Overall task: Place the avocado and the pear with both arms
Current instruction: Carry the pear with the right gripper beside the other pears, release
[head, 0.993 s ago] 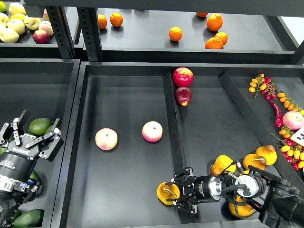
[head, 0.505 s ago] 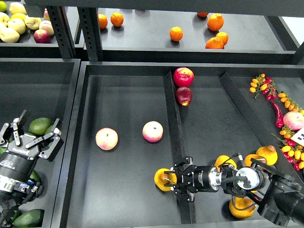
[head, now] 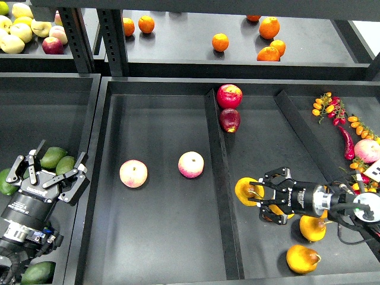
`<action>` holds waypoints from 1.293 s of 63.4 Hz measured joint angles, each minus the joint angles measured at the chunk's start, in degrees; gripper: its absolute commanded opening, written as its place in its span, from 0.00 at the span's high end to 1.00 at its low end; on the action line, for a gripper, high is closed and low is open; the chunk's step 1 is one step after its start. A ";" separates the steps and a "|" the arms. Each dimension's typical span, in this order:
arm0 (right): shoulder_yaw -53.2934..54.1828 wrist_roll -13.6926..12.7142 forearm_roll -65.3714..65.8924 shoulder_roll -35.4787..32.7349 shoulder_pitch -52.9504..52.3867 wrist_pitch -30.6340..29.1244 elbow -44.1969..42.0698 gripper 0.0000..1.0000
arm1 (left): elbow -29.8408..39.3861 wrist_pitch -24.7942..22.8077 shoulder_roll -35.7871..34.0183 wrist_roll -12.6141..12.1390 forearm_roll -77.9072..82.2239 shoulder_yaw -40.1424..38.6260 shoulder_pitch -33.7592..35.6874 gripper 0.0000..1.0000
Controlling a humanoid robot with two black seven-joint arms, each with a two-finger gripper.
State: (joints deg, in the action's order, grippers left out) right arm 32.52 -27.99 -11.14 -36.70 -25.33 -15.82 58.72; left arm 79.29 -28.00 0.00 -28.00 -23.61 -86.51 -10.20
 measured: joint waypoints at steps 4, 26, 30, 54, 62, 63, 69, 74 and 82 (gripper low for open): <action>0.00 0.00 0.04 -0.53 1.79 -0.12 0.54 0.73 | 0.00 0.00 0.00 0.00 0.02 0.03 0.00 0.01; -0.15 0.00 1.75 -0.45 8.52 -0.27 1.61 0.73 | -0.05 0.00 0.00 0.00 0.06 -0.22 0.00 0.01; -0.16 0.00 2.61 -0.41 9.13 -0.29 1.27 0.72 | -0.05 0.00 0.00 0.00 0.06 -0.40 0.00 0.01; -0.10 0.00 3.30 -0.36 9.60 -1.97 0.07 0.65 | -0.04 0.00 0.00 0.00 0.04 -0.44 -0.02 0.01; -0.10 0.00 3.31 -0.54 9.60 -2.08 -0.09 0.60 | -0.04 0.00 0.00 0.00 0.03 -0.43 -0.06 0.01; -0.10 0.00 3.31 -0.57 9.60 -2.08 -0.12 0.59 | -0.04 0.00 0.00 0.00 0.03 -0.43 -0.06 0.01; -0.10 -0.01 3.32 -0.65 9.60 -2.10 -0.17 0.55 | -0.03 0.00 0.00 0.00 0.03 -0.43 -0.06 0.01; -0.10 -0.01 3.32 -0.75 9.60 -2.13 -0.18 0.52 | -0.02 0.00 0.00 0.00 0.03 -0.42 -0.06 0.01; -0.10 -0.01 3.32 -1.05 9.54 -2.20 -0.14 0.43 | -0.02 0.00 0.00 0.00 0.02 -0.41 -0.02 0.01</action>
State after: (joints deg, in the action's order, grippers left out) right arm 32.43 -28.00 -7.82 -37.75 -15.79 -18.01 58.58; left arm 79.27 -28.00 0.00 -28.00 -23.58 -86.92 -10.22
